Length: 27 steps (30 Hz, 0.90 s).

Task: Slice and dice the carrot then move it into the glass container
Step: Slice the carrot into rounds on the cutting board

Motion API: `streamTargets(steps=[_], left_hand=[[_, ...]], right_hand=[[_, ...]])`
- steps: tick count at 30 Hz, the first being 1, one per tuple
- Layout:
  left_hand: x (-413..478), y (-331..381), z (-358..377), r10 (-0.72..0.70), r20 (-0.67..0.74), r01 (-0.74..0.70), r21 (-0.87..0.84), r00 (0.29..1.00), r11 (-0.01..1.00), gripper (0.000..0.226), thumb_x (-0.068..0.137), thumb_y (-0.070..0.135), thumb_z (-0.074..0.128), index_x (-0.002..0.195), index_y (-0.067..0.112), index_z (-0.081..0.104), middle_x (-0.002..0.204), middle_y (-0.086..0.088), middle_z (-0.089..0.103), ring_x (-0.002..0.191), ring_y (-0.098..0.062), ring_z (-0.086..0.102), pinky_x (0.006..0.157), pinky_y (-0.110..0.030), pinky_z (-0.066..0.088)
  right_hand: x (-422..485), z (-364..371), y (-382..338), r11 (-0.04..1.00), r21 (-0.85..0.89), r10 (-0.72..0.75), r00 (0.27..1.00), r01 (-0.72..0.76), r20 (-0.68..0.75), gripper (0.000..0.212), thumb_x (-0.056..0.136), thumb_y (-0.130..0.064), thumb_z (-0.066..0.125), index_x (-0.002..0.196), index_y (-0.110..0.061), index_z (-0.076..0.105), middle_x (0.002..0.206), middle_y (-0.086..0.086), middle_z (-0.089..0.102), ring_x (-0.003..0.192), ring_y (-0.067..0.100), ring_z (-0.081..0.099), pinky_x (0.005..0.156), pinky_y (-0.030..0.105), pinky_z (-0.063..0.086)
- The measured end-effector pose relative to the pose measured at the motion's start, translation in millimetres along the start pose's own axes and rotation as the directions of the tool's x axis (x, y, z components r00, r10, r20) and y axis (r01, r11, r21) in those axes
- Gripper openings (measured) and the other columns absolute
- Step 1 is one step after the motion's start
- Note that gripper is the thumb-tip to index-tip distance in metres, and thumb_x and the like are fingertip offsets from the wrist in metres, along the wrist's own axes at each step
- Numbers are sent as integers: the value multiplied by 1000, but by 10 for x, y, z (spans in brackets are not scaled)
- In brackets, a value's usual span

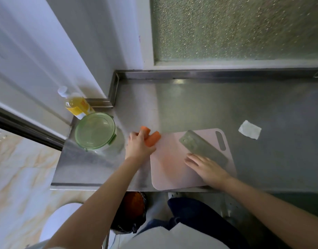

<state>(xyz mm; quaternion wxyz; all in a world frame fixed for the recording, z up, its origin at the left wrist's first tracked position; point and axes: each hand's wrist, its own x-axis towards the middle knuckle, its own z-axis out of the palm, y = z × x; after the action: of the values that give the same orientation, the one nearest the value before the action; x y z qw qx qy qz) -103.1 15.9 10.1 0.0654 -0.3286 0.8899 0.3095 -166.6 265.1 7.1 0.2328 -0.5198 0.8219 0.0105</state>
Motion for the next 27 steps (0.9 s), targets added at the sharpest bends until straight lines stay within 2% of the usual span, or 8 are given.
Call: streamTargets(steps=[6, 8, 13, 16, 18, 20, 24, 27], left_hand=[[-310, 282, 451, 277, 162, -299, 130, 947, 945, 64, 74, 30, 65, 132, 25, 40, 122, -9, 39, 112, -31, 39, 94, -44, 41], [-365, 257, 555, 268, 220, -314, 209, 938, 926, 60, 78, 30, 61, 132, 22, 39, 126, -8, 37, 114, -28, 37, 95, -40, 37], [-405, 220, 611, 290, 178, -324, 215, 940, 921, 55, 81, 27, 54, 132, 18, 38, 129, -7, 38, 117, -26, 37, 99, -35, 29], [-423, 235, 607, 296, 160, -327, 237, 942, 915, 52, 83, 27, 50, 132, 14, 36, 127, -7, 40, 115, -26, 38, 100, -34, 29], [-434, 235, 618, 283, 140, -311, 258, 949, 915, 48, 83, 27, 50, 126, 10, 37, 123, -7, 42, 112, -26, 40, 98, -32, 30], [-437, 233, 637, 274, 120, -297, 265, 954, 918, 49, 81, 26, 51, 124, 9, 37, 121, -7, 43, 111, -26, 41, 97, -31, 29], [-451, 226, 645, 266, 126, -290, 257, 956, 922, 64, 81, 28, 54, 137, 11, 27, 126, -5, 41, 118, -24, 38, 103, -31, 26], [-473, 223, 634, 251, 123, -275, 257, 960, 926, 74, 82, 30, 54, 144, 14, 17, 131, -5, 39, 122, -24, 35, 105, -32, 24]], right_hand=[[-18, 76, 76, 995, 32, 98, 993, -96, -66, 72, 89, 8, 34, 152, -17, 11, 160, 4, 3, 144, 23, 17, 114, 31, 18], [-45, 107, 130, 985, 58, 169, 982, -165, -83, 80, 84, 13, 35, 152, -16, 5, 160, 5, 0, 144, 23, 18, 113, 31, 20], [-176, 272, 253, 963, 60, 268, 960, -263, -77, 77, 88, 9, 35, 152, -17, 2, 160, 2, 0, 146, 20, 13, 115, 29, 16], [-274, 383, 280, 945, 70, 325, 940, -319, -105, 76, 85, 4, 54, 151, -10, 20, 157, 9, 17, 140, 26, 30, 112, 33, 27], [-315, 443, 291, 932, 79, 362, 906, -353, -220, 73, 69, -3, 78, 135, -2, 47, 139, 17, 47, 117, 31, 57, 96, 40, 46], [-360, 448, 254, 887, 132, 462, 843, -443, -277, 66, 60, -13, 88, 117, 1, 60, 115, 19, 61, 95, 33, 66, 79, 42, 55], [-432, 491, 145, 718, 365, 687, 686, -592, -239, 42, 81, -29, 74, 107, -2, 54, 103, 13, 54, 90, 26, 56, 75, 35, 50], [-447, 515, 123, 698, 327, 707, 687, -638, -169, 38, 82, -29, 74, 93, 3, 58, 90, 16, 57, 80, 29, 58, 68, 36, 50]])
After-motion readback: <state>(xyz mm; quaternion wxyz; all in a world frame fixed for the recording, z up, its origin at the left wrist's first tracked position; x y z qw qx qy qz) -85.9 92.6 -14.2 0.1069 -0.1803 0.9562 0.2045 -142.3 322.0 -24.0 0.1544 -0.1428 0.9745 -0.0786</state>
